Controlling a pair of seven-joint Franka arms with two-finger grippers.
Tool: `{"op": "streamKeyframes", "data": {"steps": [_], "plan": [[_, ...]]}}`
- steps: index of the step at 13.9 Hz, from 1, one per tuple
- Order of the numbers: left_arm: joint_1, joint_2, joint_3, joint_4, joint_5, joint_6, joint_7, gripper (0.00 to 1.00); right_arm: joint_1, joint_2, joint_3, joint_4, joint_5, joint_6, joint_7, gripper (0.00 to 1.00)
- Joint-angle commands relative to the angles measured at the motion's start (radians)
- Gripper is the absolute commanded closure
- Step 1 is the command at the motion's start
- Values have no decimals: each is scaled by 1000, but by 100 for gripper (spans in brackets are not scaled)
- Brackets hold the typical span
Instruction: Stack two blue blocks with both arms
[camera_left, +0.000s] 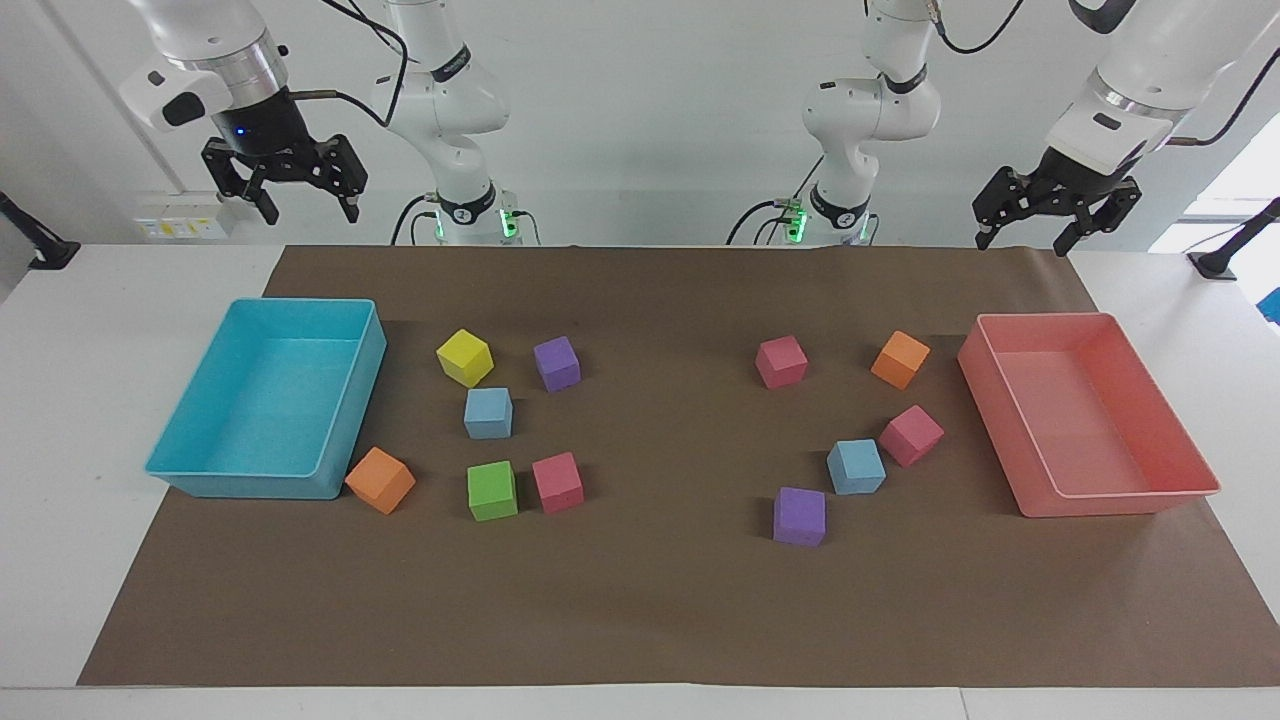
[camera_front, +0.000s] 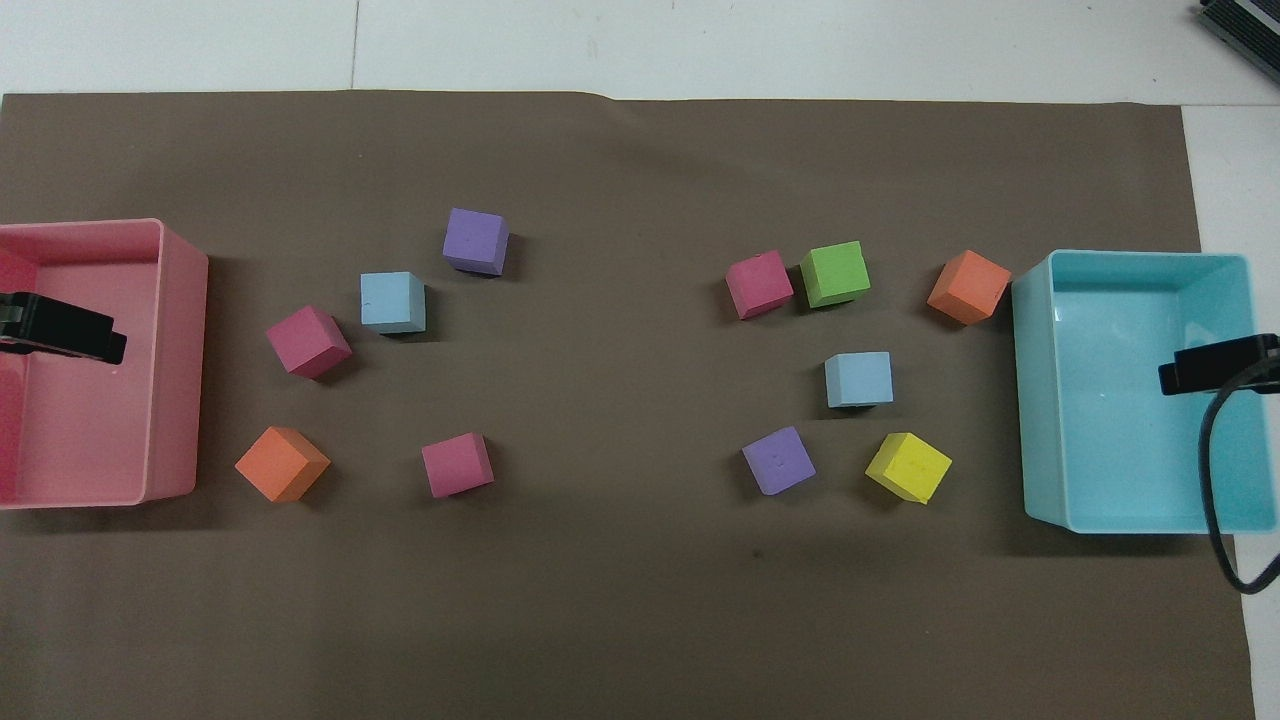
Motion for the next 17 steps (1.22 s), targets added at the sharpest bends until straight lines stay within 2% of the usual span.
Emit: {"op": "streamKeyframes", "data": {"steps": [1, 5, 13, 15, 17], "plan": [[15, -6, -11, 1, 4, 10, 5, 0, -4, -8, 2, -6, 3, 1, -3, 0], [15, -7, -13, 0, 1, 11, 7, 0, -4, -9, 2, -10, 5, 3, 0, 0], [15, -9, -11, -2, 1, -1, 4, 0, -3, -41, 10, -116, 15, 84, 0, 0], [16, -9, -10, -2, 1, -1, 4, 0, 20, -44, 11, -151, 18, 124, 40, 0], [15, -9, -11, -2, 1, -3, 4, 0, 87, -34, 13, -200, 20, 193, 129, 0]]}}
